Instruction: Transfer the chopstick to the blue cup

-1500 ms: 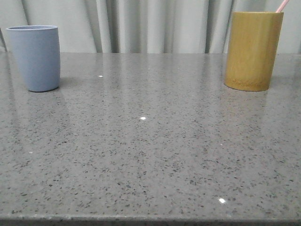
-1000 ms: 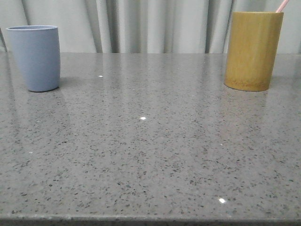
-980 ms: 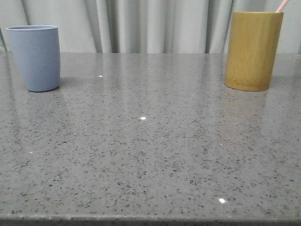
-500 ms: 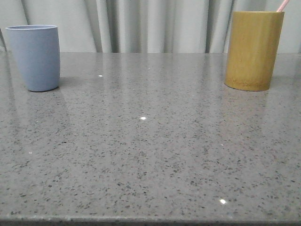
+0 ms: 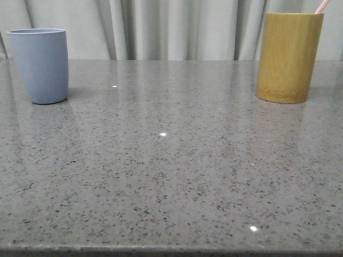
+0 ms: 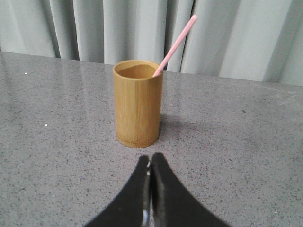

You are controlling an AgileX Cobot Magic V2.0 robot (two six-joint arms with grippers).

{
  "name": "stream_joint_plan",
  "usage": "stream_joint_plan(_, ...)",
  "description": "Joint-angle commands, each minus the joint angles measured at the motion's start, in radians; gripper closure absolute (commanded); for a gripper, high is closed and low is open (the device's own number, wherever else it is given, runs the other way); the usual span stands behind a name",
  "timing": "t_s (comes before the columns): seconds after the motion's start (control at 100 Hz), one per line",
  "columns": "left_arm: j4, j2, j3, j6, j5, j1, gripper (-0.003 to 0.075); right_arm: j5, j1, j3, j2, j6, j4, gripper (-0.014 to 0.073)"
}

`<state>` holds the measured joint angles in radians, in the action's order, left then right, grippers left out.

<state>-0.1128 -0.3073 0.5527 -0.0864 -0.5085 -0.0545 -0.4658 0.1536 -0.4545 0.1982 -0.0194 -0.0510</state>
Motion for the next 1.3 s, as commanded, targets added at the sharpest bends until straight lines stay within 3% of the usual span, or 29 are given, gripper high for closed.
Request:
stream_joint_plan(0.0,-0.018,-0.108,0.167,-0.007,-0.075,0.004,0.0739,-0.010,-0.007,-0.120,0.092,0.019,-0.004,0.0662)
stream_joint_plan(0.23,-0.018,-0.321,0.434,-0.007,-0.347,0.004,0.0739,-0.248,-0.007,-0.361,0.274,0.029,-0.003,0.0662)
stream_joint_plan(0.82,-0.020,-0.427,0.462,0.003,-0.386,0.004,0.0725,-0.212,-0.007,-0.424,0.365,0.029,-0.003,0.0655)
stream_joint_plan(0.94,-0.040,-0.427,0.462,0.056,-0.388,0.004,0.0570,-0.208,-0.007,-0.424,0.365,0.029,-0.003,0.0554)
stream_joint_plan(1.03,-0.062,-0.427,0.462,0.056,-0.384,0.004,0.0362,-0.208,-0.007,-0.424,0.365,0.029,-0.003,0.0370)
stream_joint_plan(1.04,-0.064,-0.427,0.462,0.056,-0.384,0.004,0.0309,-0.208,-0.007,-0.424,0.365,0.029,-0.003,0.0337)
stream_joint_plan(1.11,-0.065,-0.427,0.462,0.056,-0.386,0.004,0.0171,-0.209,-0.007,-0.424,0.365,0.029,-0.003,0.0179)
stream_joint_plan(1.19,-0.065,-0.427,0.462,0.056,-0.386,0.004,0.0118,-0.208,-0.007,-0.424,0.365,0.029,-0.003,0.0048)
stream_joint_plan(1.29,-0.065,-0.427,0.462,0.056,-0.384,0.004,0.0123,-0.199,-0.007,-0.424,0.365,0.029,-0.003,0.0018)
